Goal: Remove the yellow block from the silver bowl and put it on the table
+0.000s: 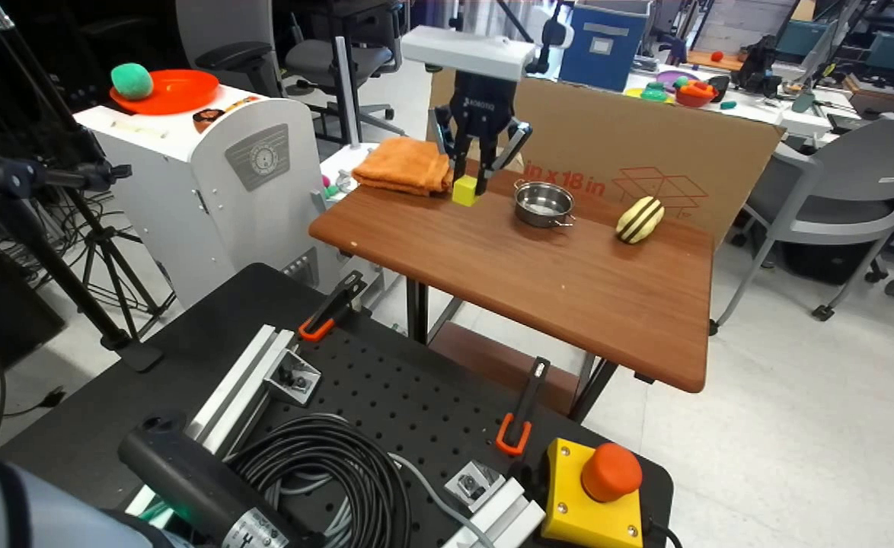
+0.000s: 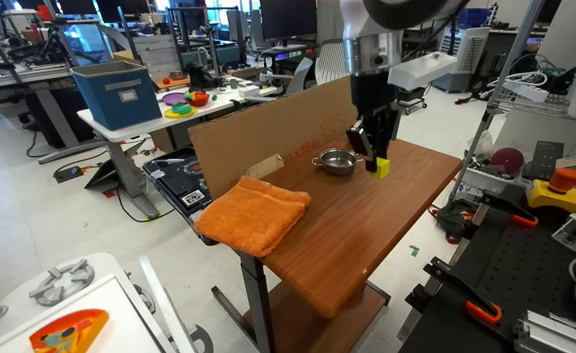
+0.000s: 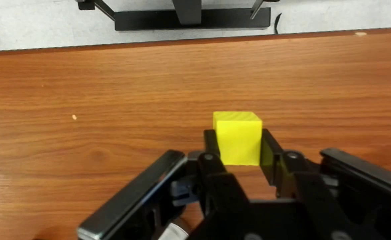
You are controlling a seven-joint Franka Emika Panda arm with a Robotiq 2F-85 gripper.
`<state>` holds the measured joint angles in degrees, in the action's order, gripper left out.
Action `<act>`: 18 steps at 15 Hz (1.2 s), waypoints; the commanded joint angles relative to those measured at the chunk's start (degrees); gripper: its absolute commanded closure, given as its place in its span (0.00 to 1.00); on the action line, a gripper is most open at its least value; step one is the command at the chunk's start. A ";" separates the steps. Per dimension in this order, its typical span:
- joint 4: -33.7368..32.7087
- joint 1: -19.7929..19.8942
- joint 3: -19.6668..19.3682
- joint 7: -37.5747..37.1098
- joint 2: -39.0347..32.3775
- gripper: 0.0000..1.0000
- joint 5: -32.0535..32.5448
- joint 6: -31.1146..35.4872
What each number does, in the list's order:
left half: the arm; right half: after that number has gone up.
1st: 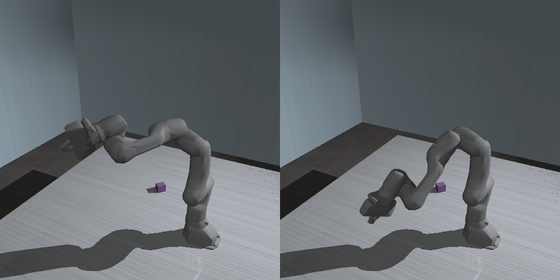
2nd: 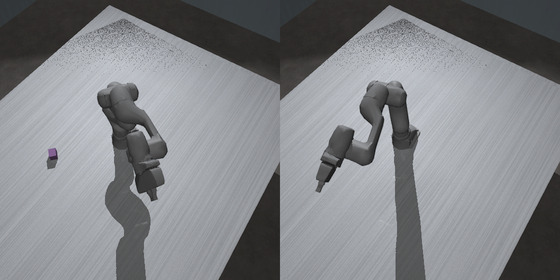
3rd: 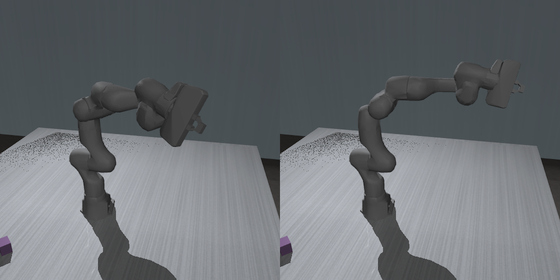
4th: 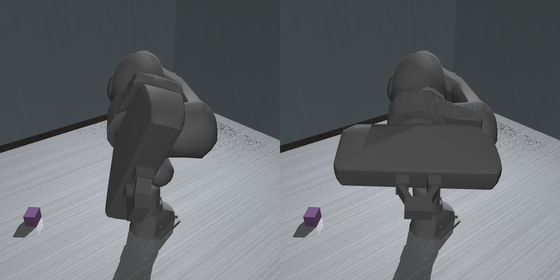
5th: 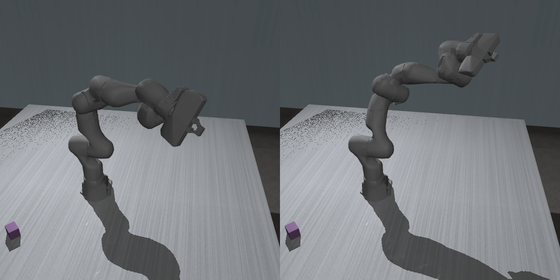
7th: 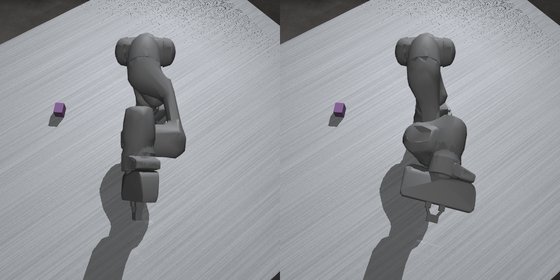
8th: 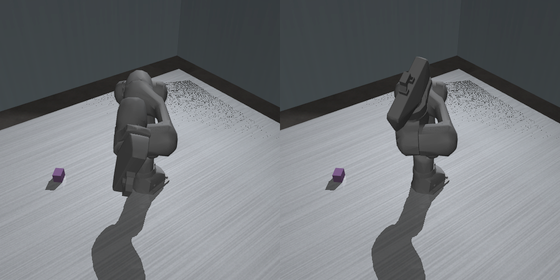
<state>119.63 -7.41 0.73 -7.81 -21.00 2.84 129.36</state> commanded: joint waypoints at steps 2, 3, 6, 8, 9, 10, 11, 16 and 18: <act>2.88 0.31 -1.26 0.15 -3.57 0.92 5.94 7.69; 3.28 0.12 -1.77 -0.40 -4.89 0.92 7.32 8.69; 3.20 -0.27 -2.96 -1.55 -8.13 0.92 10.00 10.53; 3.12 -0.35 -3.35 -1.61 -9.23 0.92 10.85 11.29; 3.54 0.09 -2.92 -0.82 -7.98 0.42 10.46 10.86; 3.86 0.46 -2.56 -0.35 -7.48 0.40 9.75 10.49; 4.64 1.09 -1.91 0.61 -6.07 0.34 8.54 9.32; 3.14 2.74 0.30 4.14 -5.48 0.01 2.48 2.34; 3.12 3.17 0.56 4.78 -4.37 0.08 1.87 1.07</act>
<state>122.90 -4.25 1.27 -3.03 -25.33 4.74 130.60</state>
